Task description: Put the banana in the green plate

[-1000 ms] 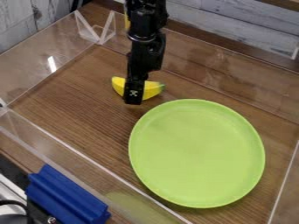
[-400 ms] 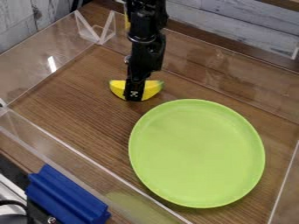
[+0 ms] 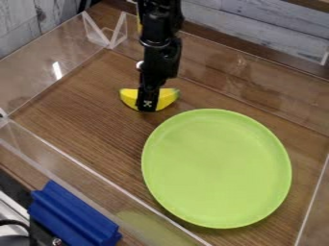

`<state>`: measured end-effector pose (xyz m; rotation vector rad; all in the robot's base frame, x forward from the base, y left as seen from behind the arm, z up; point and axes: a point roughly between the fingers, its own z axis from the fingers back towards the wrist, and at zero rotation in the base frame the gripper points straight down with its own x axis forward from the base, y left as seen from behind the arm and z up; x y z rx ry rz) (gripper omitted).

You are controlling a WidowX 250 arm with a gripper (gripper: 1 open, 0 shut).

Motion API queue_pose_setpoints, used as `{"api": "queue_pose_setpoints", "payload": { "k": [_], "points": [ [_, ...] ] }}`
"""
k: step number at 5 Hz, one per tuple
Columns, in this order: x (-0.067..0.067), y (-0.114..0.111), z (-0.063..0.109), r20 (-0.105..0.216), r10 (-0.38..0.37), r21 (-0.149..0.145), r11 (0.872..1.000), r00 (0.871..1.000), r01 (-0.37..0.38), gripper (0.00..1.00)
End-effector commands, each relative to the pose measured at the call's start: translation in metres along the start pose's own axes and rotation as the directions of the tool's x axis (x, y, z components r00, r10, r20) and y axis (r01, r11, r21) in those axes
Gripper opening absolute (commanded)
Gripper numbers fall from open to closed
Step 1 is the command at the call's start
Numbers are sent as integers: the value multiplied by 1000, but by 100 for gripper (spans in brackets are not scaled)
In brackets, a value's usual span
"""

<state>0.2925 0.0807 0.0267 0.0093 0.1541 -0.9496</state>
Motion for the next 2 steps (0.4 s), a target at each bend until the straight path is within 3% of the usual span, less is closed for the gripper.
{"api": "queue_pose_setpoints", "payload": {
  "k": [1,2],
  "points": [
    [-2,0,27,26,22,54,998,999,-24,0],
    [-1,-4,33,25,29,49,998,999,-30,0]
  ]
}}
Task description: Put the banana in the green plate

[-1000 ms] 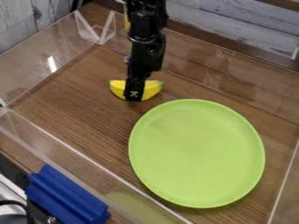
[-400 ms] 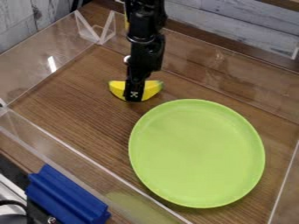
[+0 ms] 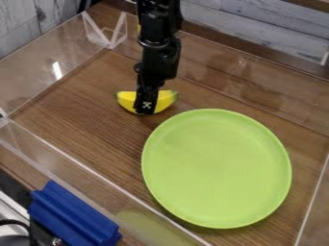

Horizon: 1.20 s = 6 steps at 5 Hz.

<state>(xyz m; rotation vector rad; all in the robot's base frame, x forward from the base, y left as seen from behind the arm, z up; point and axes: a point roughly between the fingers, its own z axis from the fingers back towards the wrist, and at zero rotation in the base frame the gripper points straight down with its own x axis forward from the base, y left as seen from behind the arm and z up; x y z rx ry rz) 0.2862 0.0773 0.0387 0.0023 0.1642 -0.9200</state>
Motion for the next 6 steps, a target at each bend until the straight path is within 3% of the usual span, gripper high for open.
{"api": "queue_pose_setpoints", "payload": {
  "k": [1,3,6],
  "points": [
    [2,-1,27,29,7,57,998,1000,-9,0],
    [5,-14,40,33,37,48,998,999,-39,0],
    [26,-58,60,50,34,53,998,998,-36,0]
  ]
}}
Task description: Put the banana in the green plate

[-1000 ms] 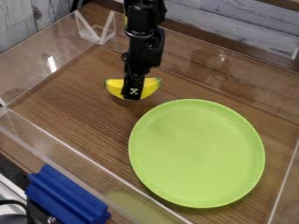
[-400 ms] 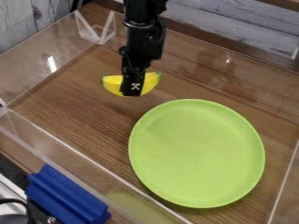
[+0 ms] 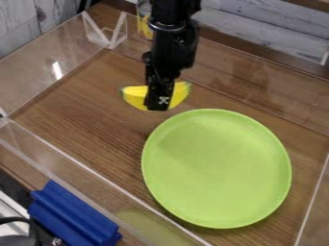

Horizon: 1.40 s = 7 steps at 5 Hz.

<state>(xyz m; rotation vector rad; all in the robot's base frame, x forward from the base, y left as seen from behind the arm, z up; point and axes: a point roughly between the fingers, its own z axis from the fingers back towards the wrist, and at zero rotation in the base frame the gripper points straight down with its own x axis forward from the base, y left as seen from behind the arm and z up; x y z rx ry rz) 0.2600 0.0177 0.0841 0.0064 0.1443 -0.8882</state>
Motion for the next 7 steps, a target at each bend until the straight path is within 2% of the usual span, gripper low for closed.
{"api": "queue_pose_setpoints", "payload": {
  "k": [1,2,4,7],
  "points": [
    [7,-14,21,39,-1,47,999,999,-1,0],
    [11,-29,27,39,9,45,999,999,-11,0],
    [9,-44,31,36,45,24,999,998,-45,0],
    [10,-48,32,33,79,3,997,996,-79,0]
  ]
}}
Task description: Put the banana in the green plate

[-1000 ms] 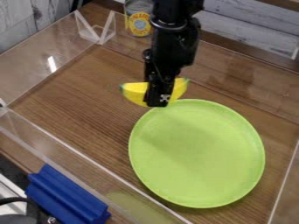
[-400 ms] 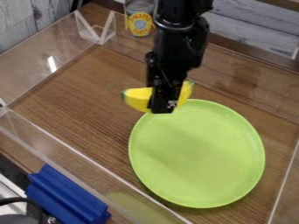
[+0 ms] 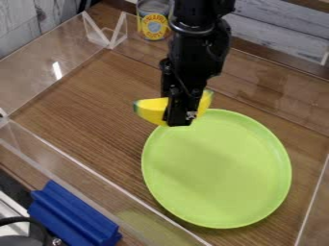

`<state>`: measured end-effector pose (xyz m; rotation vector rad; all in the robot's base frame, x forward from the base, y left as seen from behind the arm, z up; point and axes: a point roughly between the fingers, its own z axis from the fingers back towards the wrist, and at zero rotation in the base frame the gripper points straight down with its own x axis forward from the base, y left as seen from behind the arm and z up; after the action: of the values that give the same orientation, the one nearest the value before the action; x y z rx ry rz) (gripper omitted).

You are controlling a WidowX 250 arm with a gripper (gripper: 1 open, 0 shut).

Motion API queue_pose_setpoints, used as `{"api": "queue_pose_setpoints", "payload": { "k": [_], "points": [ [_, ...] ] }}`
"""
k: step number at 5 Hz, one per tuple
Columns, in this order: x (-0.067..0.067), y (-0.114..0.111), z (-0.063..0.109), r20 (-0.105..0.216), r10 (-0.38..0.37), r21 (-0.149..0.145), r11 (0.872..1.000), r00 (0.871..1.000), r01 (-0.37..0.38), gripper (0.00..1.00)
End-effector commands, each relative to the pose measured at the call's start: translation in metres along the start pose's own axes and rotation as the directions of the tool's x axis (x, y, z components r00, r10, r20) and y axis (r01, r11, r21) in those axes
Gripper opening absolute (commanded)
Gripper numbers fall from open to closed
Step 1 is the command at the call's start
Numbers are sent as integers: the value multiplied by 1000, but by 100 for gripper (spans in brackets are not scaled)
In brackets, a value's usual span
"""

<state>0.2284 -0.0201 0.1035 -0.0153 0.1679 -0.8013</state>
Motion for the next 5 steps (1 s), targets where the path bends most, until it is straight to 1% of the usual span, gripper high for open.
{"api": "queue_pose_setpoints", "payload": {
  "k": [1,4,5],
  "points": [
    [4,0,15,44,5,32,999,999,-7,0],
    [8,0,17,39,40,14,999,998,-41,0],
    [12,-12,14,42,36,14,999,998,-37,0]
  ]
}}
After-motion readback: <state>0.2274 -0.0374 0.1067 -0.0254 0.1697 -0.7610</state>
